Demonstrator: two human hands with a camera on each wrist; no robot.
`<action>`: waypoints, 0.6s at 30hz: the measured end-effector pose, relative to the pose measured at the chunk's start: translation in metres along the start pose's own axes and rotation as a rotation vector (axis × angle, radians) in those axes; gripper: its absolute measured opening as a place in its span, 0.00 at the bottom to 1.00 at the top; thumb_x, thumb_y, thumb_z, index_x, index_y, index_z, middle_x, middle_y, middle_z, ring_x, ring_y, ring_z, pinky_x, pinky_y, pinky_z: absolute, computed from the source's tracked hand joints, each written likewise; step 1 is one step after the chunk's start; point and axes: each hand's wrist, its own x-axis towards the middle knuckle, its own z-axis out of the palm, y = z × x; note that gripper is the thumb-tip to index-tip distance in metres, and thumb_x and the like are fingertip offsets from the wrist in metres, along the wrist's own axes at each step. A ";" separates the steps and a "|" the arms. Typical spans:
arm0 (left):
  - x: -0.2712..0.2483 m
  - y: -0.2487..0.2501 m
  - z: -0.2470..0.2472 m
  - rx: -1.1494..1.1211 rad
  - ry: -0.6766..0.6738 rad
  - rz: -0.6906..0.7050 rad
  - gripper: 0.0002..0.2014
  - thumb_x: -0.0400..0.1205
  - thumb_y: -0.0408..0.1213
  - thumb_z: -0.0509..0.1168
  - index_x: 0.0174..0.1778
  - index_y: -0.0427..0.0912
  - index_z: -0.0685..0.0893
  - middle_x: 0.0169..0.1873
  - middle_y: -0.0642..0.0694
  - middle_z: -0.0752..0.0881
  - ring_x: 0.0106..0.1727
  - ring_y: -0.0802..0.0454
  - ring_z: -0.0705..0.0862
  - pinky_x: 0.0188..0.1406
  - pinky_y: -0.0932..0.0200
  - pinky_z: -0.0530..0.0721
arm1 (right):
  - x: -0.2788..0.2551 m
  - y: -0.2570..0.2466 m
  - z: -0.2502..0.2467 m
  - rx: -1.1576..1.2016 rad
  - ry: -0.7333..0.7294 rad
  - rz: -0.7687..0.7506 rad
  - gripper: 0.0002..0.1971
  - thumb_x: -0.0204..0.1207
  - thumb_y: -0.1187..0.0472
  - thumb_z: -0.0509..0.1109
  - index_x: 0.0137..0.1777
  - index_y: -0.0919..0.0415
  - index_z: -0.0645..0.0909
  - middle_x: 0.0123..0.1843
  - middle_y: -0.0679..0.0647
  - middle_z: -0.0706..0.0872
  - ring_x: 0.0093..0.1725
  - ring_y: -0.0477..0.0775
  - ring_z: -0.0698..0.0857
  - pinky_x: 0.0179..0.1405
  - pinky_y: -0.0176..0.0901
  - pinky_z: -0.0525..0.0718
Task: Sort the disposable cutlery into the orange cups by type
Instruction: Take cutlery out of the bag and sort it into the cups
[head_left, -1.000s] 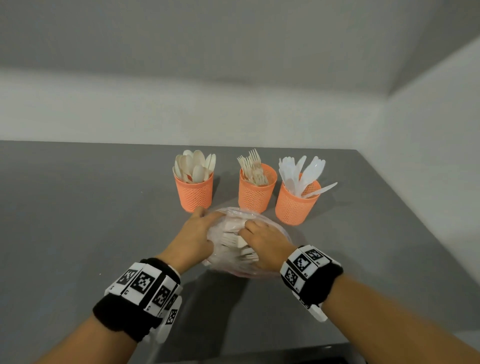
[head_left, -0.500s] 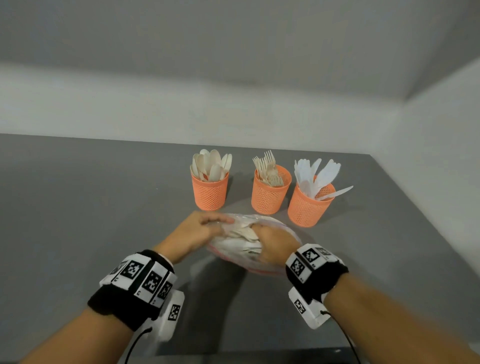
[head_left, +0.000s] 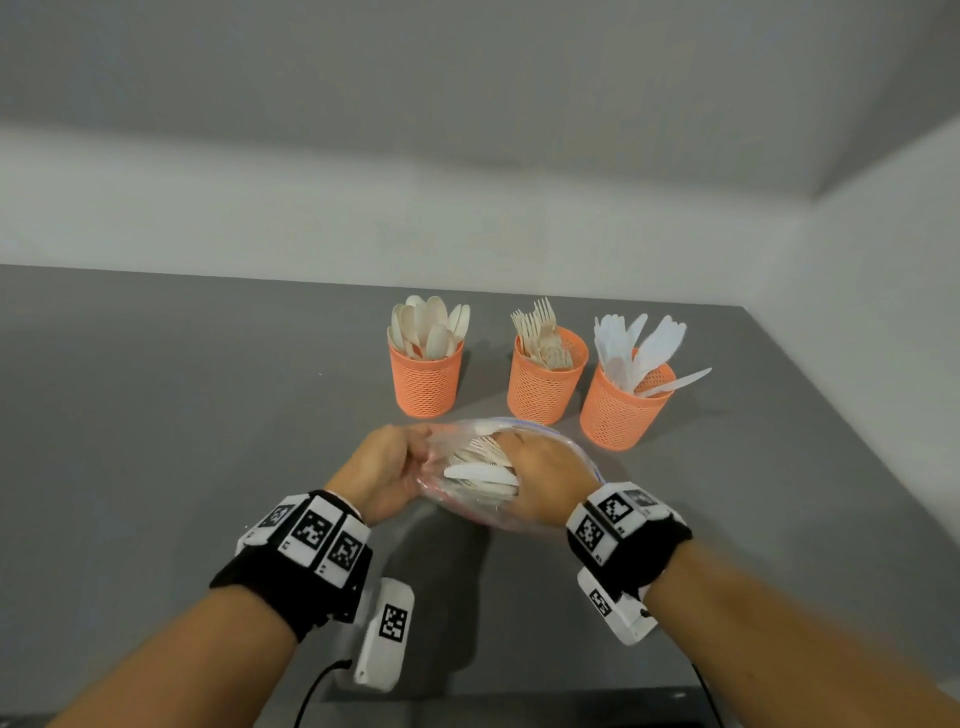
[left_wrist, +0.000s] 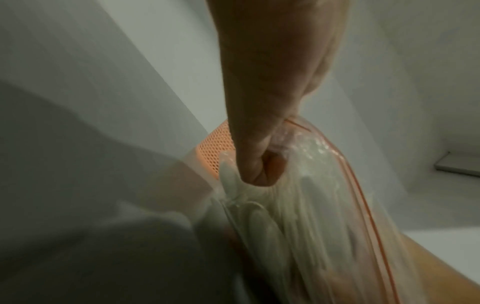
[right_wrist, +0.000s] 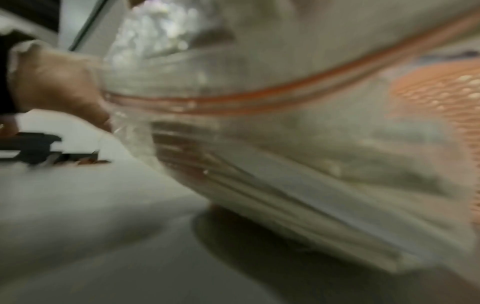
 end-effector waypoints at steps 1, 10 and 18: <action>-0.002 0.003 0.000 0.014 -0.061 -0.007 0.20 0.76 0.23 0.52 0.59 0.29 0.83 0.37 0.37 0.83 0.28 0.49 0.79 0.25 0.62 0.83 | 0.001 0.004 -0.005 0.036 0.010 0.015 0.29 0.67 0.51 0.72 0.69 0.56 0.73 0.66 0.53 0.82 0.65 0.56 0.80 0.61 0.45 0.76; 0.004 0.005 -0.012 0.470 0.048 0.149 0.20 0.77 0.17 0.61 0.61 0.38 0.83 0.47 0.38 0.87 0.39 0.49 0.85 0.35 0.63 0.86 | -0.003 0.020 0.008 0.100 -0.098 -0.043 0.26 0.70 0.54 0.72 0.69 0.58 0.75 0.69 0.54 0.80 0.69 0.55 0.76 0.69 0.45 0.73; 0.015 -0.005 -0.004 0.298 0.017 0.119 0.17 0.81 0.21 0.57 0.62 0.35 0.81 0.37 0.39 0.82 0.22 0.58 0.76 0.27 0.65 0.81 | -0.001 0.016 0.015 -0.013 -0.102 0.061 0.23 0.69 0.55 0.71 0.64 0.59 0.77 0.66 0.56 0.81 0.67 0.58 0.78 0.68 0.51 0.75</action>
